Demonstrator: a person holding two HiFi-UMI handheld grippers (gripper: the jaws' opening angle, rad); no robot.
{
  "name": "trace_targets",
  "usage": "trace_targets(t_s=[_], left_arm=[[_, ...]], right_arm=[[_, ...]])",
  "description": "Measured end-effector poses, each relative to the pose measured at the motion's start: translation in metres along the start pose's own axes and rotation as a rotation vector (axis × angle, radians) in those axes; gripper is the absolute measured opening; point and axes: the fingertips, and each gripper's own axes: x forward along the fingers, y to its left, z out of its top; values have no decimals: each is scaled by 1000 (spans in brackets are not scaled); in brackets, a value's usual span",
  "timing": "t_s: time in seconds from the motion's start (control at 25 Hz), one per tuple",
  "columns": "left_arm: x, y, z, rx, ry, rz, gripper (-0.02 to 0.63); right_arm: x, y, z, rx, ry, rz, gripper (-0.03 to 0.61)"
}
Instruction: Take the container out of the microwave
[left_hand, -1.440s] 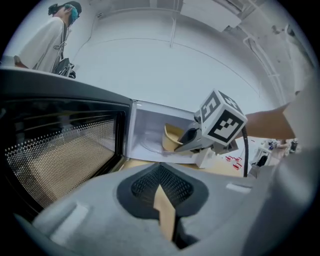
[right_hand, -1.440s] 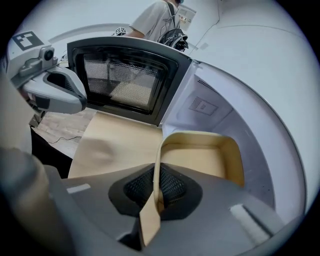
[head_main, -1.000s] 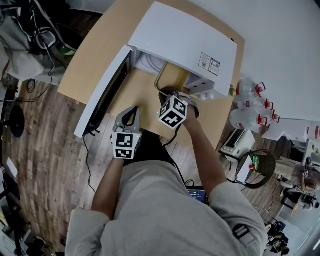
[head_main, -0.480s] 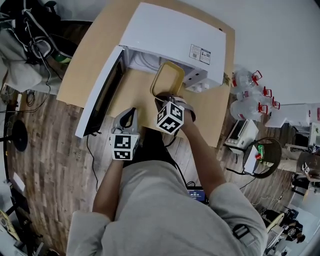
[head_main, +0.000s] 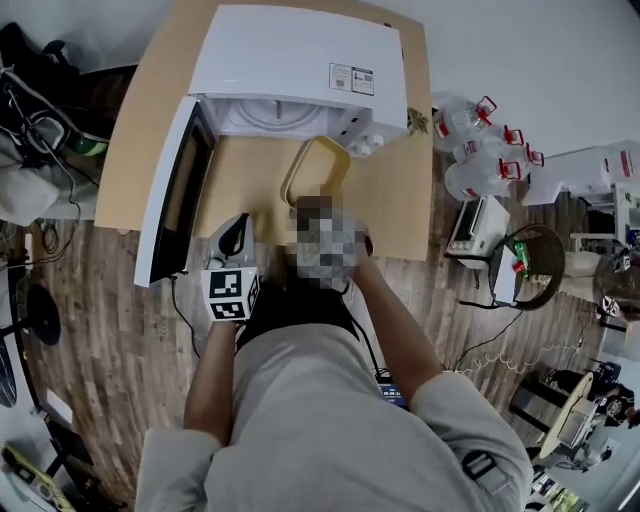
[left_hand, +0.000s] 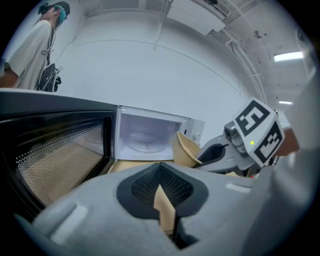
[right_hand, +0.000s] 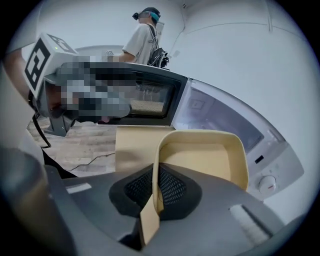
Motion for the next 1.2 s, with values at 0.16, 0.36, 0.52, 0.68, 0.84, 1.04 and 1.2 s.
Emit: trace_targets(t_s=[0.16,0.36,0.52,0.68,0.84,1.04,1.2], left_arm=[[8,-14,3,13,5,-23,2],[19,-38,5,22,18,-40,2],[27,-64,9,26,18,-59,2],[36,-88,10,29,20,-80,2],[40,-105,11,38,23,-92,2],[38,-119,14,41,17,-92,2],[34,-130,16,37,9,-92,2]], right_arm=[[-13,1,-14,53,-24,-19,17],[-35,-7,-34,140,-74,-61,17],[-54,-14,-49,206,-108,-79,17],[-68,-19,-64,246,-127,-84,17],[-84,-25,-78,308,-159,-104,17],[-106,-36,-90,407,-224,-149,17],[-123,-42,-98,487,-275,-176,16]])
